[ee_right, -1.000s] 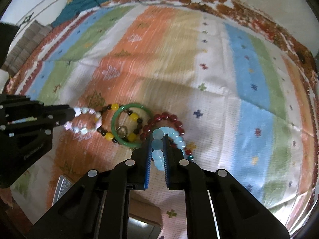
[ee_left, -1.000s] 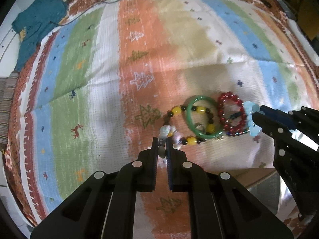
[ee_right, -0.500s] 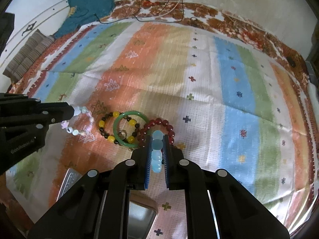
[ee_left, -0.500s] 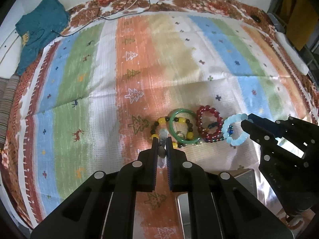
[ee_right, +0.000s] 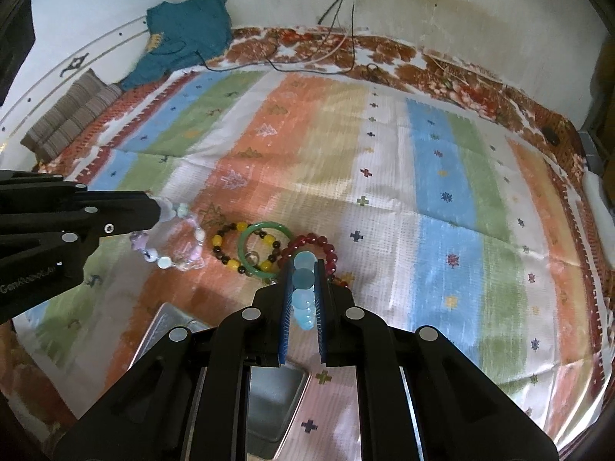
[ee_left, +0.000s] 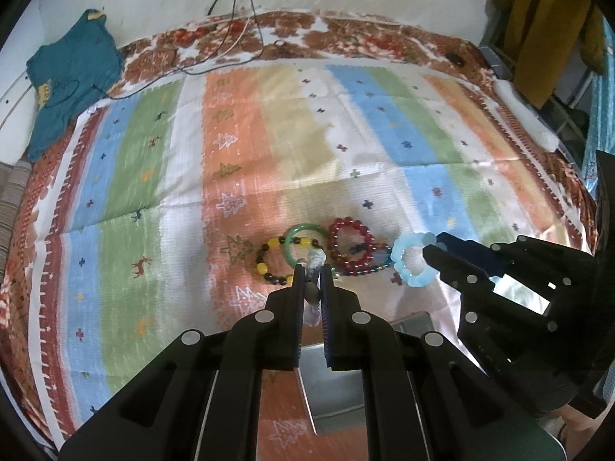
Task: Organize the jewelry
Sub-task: 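Carry both bracelets over the silver tin and open both tools to drop them, then move both open tools back to the remaining bracelets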
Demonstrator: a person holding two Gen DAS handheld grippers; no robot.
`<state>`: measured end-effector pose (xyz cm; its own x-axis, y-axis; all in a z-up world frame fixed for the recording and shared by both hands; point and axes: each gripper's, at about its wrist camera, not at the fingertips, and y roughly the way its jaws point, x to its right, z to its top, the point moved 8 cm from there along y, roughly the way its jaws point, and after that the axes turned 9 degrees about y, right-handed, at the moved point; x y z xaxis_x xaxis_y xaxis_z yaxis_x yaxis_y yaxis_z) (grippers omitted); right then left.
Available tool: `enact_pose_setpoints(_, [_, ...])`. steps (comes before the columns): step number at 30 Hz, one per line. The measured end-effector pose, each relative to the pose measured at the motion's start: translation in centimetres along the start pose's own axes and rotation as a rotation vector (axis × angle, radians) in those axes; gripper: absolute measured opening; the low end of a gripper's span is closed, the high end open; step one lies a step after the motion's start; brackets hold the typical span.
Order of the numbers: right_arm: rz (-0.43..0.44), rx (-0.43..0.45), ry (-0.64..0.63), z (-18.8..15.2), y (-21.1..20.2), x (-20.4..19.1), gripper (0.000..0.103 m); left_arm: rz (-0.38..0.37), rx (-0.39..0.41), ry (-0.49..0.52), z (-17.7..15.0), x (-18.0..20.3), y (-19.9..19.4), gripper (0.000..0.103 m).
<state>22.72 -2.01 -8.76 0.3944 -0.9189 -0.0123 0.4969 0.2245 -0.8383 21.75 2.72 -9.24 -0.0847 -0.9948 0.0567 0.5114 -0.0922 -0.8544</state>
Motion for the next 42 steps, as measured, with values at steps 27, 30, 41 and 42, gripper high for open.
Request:
enact_pose_setpoints(27, [0.078,0.066,-0.014,-4.8,-5.9,-1.7,0.012,-0.036,0.094,0.053,-5.0,4.2,-5.0,0.008])
enact_pose_setpoints(30, [0.068,0.043,0.000,-5.3,-5.7,-1.4,0.013,-0.012,0.062,0.026,-5.5,3.7,-4.4,0.009])
enact_pose_setpoints(41, [-0.026,0.014,0.071,-5.0,-4.4,1.8,0.035,0.051,0.045,-0.014,-5.5,1.7,-3.8,0.026])
enact_pose_setpoints(42, [-0.027,0.011,0.074,-4.9,-4.3,2.0,0.036,0.056,0.039,-0.016,-5.5,1.6,-3.6,0.026])
